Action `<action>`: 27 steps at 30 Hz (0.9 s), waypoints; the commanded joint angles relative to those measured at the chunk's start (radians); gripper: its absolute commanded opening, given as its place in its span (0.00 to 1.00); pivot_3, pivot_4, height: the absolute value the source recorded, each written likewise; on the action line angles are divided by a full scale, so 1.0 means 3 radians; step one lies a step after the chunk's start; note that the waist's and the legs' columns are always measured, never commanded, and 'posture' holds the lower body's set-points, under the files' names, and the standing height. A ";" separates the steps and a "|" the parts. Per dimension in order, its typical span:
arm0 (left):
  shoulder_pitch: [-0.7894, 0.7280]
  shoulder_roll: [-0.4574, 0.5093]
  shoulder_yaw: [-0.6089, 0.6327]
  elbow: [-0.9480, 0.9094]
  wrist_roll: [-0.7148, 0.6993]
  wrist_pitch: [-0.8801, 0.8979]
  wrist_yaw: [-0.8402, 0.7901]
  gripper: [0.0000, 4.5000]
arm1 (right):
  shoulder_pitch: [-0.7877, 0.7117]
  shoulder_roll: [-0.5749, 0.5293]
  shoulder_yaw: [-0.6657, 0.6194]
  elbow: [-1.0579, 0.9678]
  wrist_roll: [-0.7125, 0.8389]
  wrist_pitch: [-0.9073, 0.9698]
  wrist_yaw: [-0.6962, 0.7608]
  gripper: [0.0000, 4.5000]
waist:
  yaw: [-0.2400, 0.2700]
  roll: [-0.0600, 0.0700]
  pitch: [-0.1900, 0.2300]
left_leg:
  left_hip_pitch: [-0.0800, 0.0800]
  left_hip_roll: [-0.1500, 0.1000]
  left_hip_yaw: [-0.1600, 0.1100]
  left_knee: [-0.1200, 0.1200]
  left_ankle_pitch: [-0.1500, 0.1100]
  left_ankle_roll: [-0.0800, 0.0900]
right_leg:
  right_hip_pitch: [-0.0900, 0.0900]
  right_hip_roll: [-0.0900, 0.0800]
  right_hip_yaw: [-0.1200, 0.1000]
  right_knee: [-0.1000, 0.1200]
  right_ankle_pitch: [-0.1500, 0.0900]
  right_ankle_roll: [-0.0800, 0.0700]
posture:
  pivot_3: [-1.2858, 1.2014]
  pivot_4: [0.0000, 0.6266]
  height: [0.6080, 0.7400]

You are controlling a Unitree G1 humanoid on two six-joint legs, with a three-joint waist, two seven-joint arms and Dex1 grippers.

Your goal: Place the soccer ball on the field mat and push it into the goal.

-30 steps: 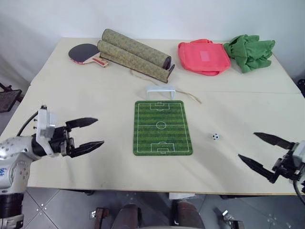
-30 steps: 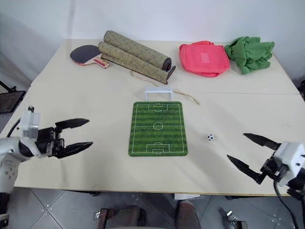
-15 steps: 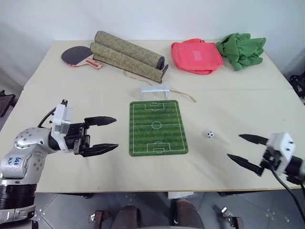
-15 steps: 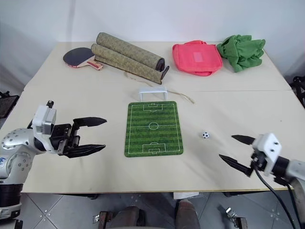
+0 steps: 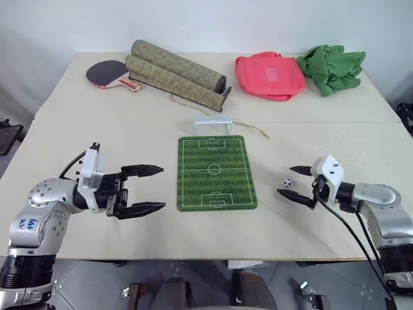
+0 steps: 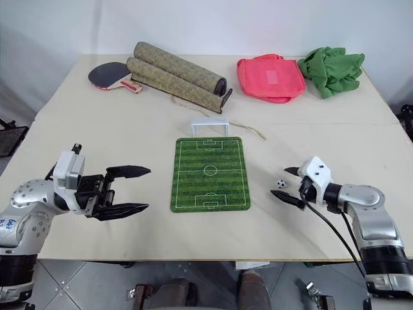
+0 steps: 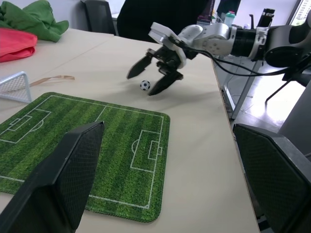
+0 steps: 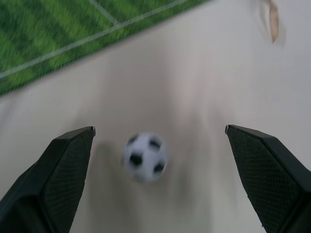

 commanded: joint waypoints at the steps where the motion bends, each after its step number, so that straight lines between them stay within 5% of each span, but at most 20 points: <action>1: 0.0013 0.0001 0.0037 -0.0097 -0.0009 -0.0038 0.0002 1.00 | -0.0072 0.0065 0.0019 0.0065 0.0017 -0.0097 0.0063 0.96 | 0.0008 0.0000 0.0000 | 0.0000 0.0001 -0.0001 -0.0001 0.0000 0.0000 | 0.0000 0.0001 -0.0001 0.0000 0.0000 0.0000 | 0.52 0.24 1.00; 12: 0.0019 0.0050 0.0139 -0.0055 -0.0007 -0.0039 -0.0017 1.00 | -0.0168 0.0227 0.0056 0.0214 0.0043 -0.0255 0.0146 0.18 | -0.0002 0.0000 0.0000 | -0.0003 0.0001 -0.0003 0.0000 0.0000 0.0000 | 0.0000 0.0000 -0.0005 -0.0001 0.0000 0.0000 | 0.52 0.24 1.00; 21: 0.0078 0.0063 0.0188 0.0036 0.0027 -0.0104 -0.0078 1.00 | -0.0499 0.0449 0.0019 0.0045 0.0539 -0.0447 0.0730 0.19 | -0.0032 0.0002 0.0001 | -0.0002 0.0001 -0.0003 0.0001 0.0000 0.0000 | 0.0000 0.0000 -0.0004 -0.0001 0.0000 0.0000 | 0.52 0.24 1.00; 27: 0.0208 0.0039 0.0137 0.0251 0.0197 -0.0359 -0.0219 1.00 | -0.0687 0.0765 0.0828 -0.0654 0.0250 0.0039 0.0697 0.19 | -0.0083 0.0003 0.0001 | 0.0001 0.0008 -0.0011 -0.0002 0.0000 -0.0003 | -0.0001 0.0007 -0.0007 0.0002 -0.0001 -0.0003 | 0.52 0.24 1.00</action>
